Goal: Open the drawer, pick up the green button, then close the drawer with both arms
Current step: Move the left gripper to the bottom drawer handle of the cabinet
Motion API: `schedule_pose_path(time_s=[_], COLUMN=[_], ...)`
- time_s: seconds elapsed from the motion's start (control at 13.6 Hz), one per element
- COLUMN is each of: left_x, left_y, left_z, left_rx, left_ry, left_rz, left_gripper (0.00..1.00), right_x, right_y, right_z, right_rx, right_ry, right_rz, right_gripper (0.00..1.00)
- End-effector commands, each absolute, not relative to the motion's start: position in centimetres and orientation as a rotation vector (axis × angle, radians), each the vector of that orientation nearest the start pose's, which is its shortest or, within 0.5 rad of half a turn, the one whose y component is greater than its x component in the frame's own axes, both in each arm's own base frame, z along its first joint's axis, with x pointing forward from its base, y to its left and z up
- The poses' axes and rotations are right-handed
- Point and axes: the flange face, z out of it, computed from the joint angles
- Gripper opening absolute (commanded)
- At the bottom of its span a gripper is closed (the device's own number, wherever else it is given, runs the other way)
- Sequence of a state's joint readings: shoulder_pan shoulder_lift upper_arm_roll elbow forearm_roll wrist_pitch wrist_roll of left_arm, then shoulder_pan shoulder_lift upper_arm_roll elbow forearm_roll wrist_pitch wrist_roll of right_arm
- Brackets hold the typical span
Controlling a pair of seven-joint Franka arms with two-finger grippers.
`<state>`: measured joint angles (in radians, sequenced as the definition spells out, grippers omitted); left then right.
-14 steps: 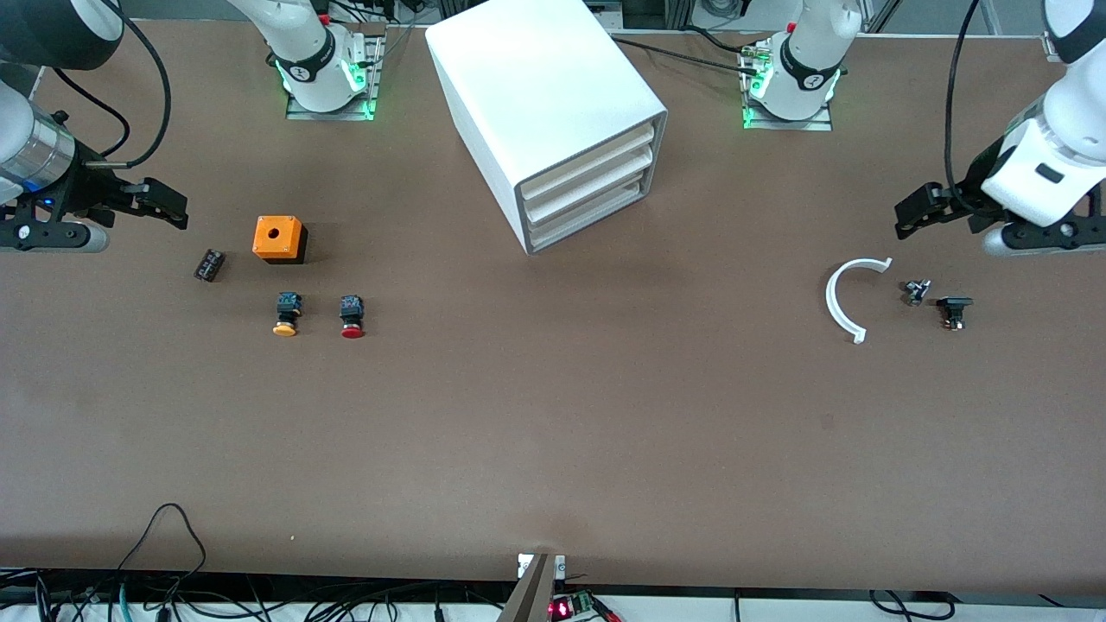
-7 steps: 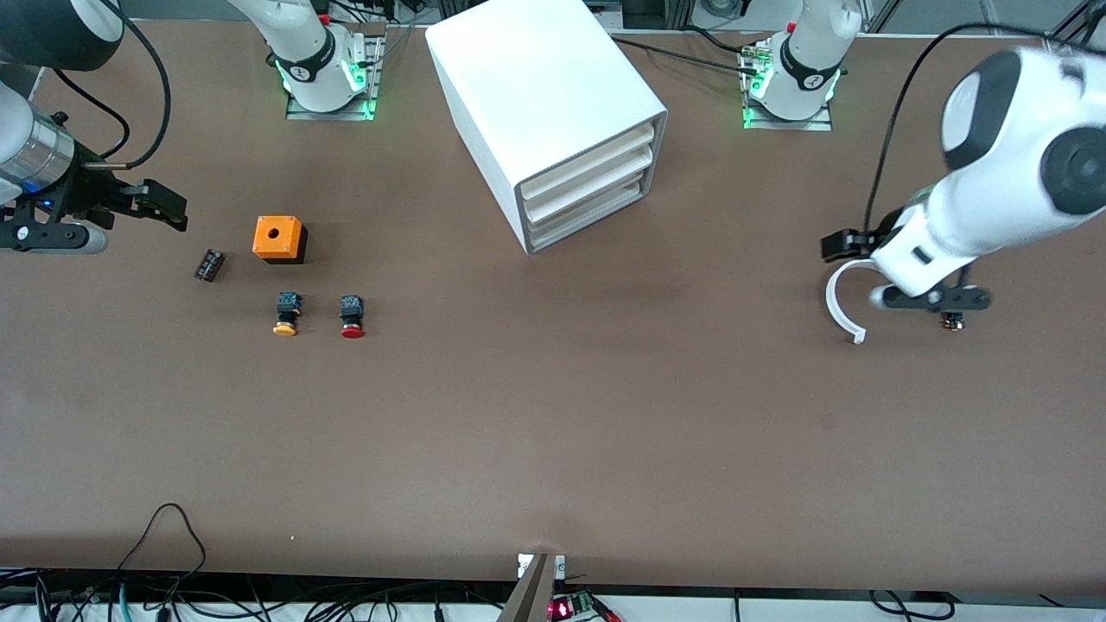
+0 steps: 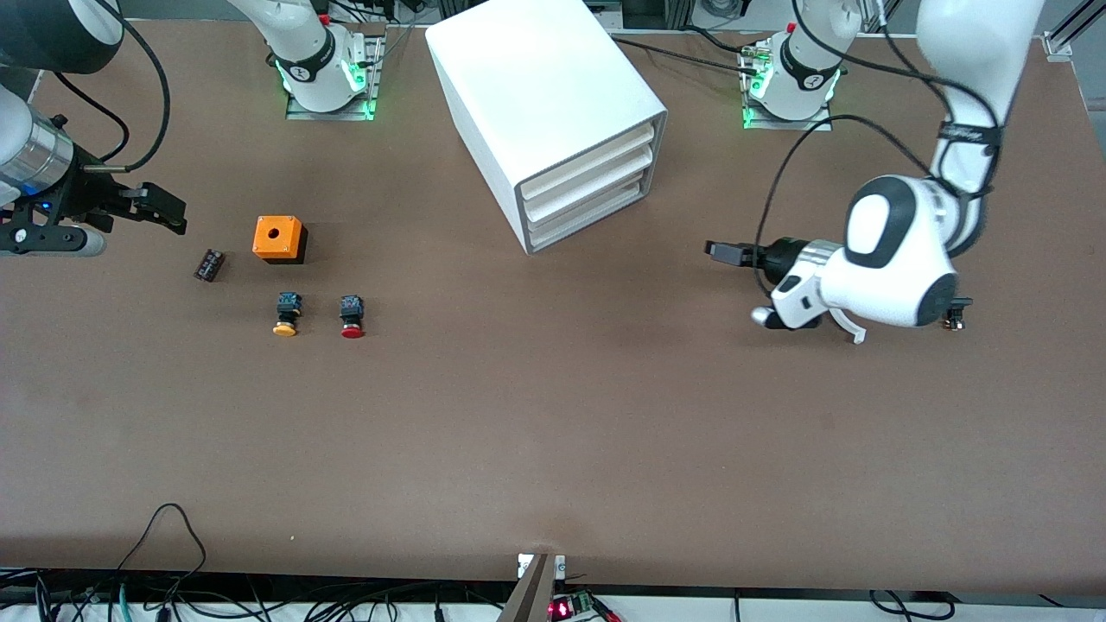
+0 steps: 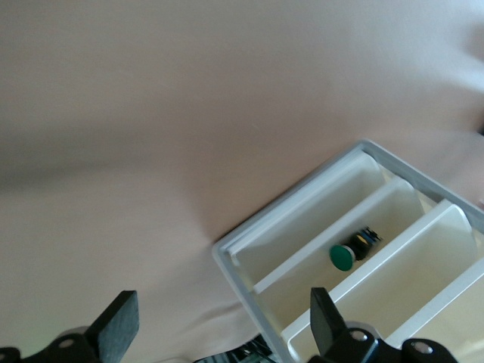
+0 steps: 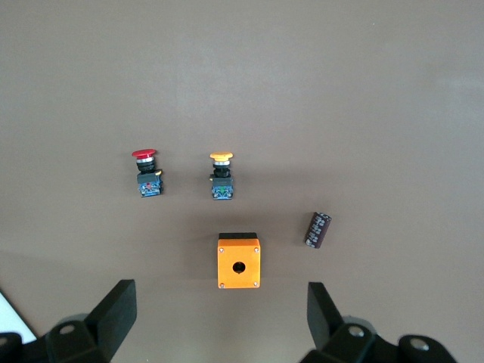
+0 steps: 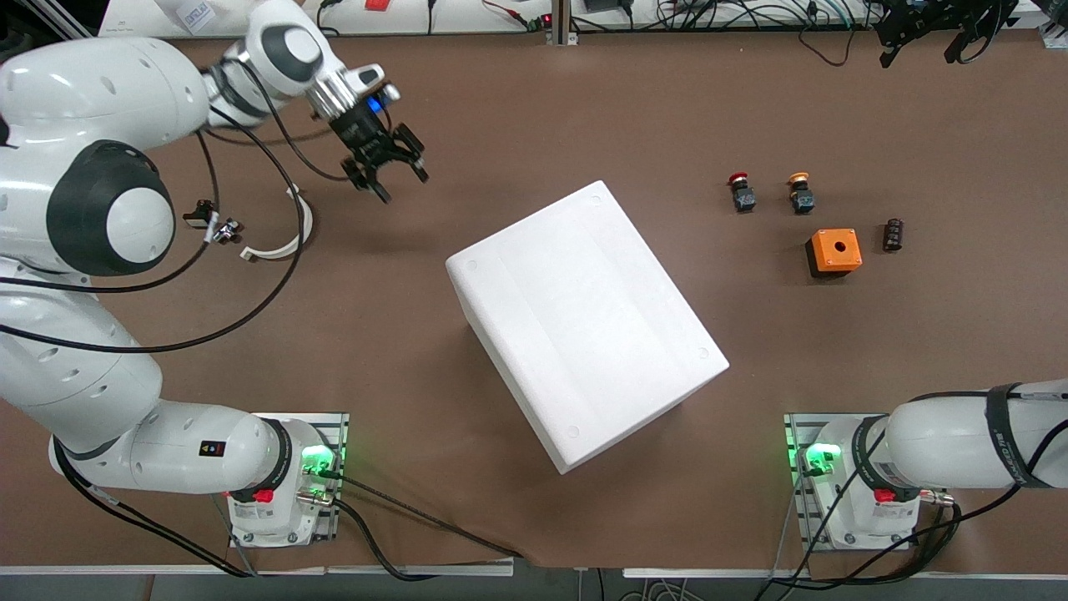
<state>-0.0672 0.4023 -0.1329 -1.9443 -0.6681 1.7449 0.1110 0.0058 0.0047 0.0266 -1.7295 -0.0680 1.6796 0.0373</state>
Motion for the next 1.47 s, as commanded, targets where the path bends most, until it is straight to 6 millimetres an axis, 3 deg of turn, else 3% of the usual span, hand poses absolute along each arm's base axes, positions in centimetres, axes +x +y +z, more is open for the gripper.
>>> schedule_pose_path(time_s=[0.0,0.07,0.59,0.88,1.03,1.1,1.18,1.25,1.4], left_x=[48.6,47.0,40.6,39.2,38.4,38.2,38.2,38.3,40.6], left_y=[-19.4,-20.9,-27.8,-30.0,-30.6,-30.6,-30.5,-30.5,-28.4], left_z=[20.8,19.3,16.9,15.7,15.2,15.0,15.0,15.0,14.8], left_rx=[2.241,2.218,2.150,2.190,2.201,2.205,2.207,2.212,2.287], left_ry=[-0.050,-0.074,-0.091,-0.094,-0.098,-0.091,-0.090,-0.093,-0.034], left_rz=[-0.762,-0.745,-0.804,-0.775,-0.781,-0.783,-0.780,-0.778,-0.658], left_gripper=[1.00,1.00,0.95,0.87,0.75,0.59,0.23,0.00,0.00], right_x=[56.3,56.2,56.2,56.2,56.2,56.2,56.2,56.2,56.1], right_y=[1.3,1.4,1.7,1.5,1.6,1.8,1.8,1.8,1.8], right_z=[56.0,56.0,56.0,55.9,55.9,55.9,56.0,56.0,55.9], right_rx=[-3.197,-3.197,-3.197,-3.197,-3.197,-3.197,-3.197,-3.196,-3.196], right_ry=[-0.004,-0.004,-0.008,-0.011,-0.013,-0.018,-0.021,-0.035,-0.038], right_rz=[0.078,0.082,0.082,0.087,0.085,0.087,0.082,0.085,0.090], right_gripper=[1.00,1.00,1.00,1.00,1.00,1.00,1.00,1.00,1.00])
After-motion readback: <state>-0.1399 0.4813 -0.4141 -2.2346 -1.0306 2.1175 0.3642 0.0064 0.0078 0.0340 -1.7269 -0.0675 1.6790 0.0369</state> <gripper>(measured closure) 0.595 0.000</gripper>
